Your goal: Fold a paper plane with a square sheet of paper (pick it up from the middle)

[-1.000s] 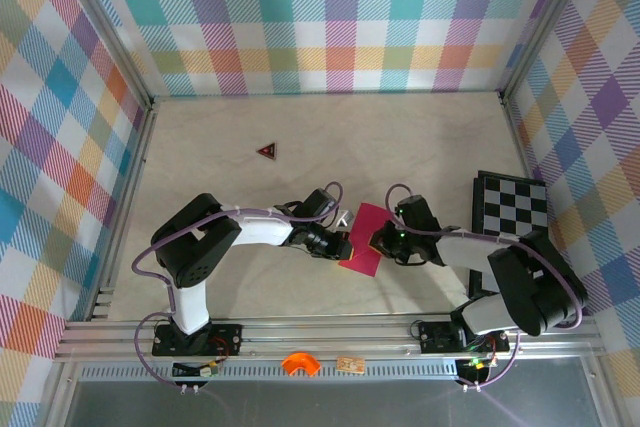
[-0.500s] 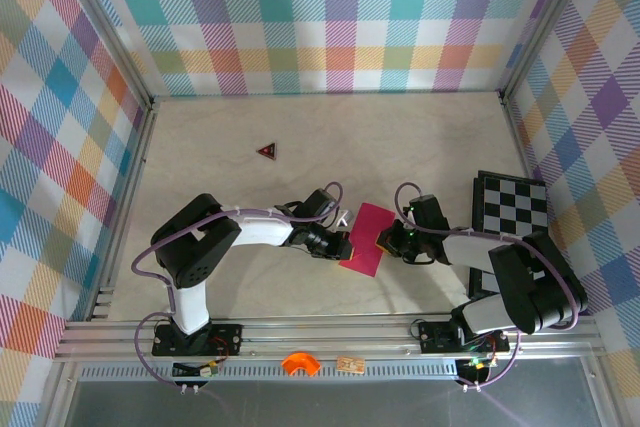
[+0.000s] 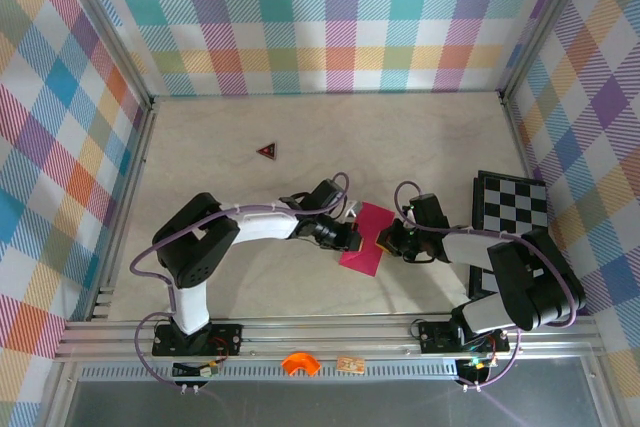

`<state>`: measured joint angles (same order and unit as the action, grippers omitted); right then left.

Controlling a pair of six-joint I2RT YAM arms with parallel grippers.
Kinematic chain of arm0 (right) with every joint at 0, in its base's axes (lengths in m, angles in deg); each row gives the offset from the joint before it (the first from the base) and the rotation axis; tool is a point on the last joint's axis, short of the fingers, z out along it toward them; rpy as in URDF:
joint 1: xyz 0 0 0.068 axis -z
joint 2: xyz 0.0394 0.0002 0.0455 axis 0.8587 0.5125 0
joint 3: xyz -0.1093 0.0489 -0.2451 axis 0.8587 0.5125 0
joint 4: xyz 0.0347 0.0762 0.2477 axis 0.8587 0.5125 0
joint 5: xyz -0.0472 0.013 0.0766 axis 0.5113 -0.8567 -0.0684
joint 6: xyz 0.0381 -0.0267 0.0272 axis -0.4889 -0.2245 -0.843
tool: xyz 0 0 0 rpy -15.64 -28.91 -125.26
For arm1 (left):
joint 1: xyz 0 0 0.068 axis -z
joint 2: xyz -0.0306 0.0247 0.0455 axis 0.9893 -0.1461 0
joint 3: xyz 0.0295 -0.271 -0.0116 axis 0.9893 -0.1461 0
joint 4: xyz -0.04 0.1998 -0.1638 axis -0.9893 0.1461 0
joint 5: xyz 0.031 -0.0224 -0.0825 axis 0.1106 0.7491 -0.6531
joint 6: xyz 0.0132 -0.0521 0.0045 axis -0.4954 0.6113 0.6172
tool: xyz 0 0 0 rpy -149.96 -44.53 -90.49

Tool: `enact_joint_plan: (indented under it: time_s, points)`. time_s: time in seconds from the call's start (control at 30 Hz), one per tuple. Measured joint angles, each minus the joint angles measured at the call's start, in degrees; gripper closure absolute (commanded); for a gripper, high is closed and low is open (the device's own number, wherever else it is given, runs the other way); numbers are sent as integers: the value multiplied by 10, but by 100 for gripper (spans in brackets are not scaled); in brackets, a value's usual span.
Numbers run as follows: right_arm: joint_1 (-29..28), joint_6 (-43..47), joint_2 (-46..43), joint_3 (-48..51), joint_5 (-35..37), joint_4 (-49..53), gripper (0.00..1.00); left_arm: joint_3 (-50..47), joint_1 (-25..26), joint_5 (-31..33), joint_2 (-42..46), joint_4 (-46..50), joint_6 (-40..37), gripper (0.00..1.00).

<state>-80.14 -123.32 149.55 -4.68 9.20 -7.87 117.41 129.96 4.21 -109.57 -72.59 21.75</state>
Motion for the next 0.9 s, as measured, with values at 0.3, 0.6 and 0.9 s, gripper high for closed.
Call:
enact_joint_plan:
  time_s: [0.3, 0.6, 0.9]
  points:
    - [0, 4, 4, -3, -1, 1, 100, 24, 3, -16, -58, 7, -36, 97]
    - [0, 10, 10, -12, -3, 12, 100, -6, -2, 9, -22, 40, -85, 95]
    - [0, 18, 10, -14, -3, 18, 100, -43, -9, 29, 19, 81, -119, 95]
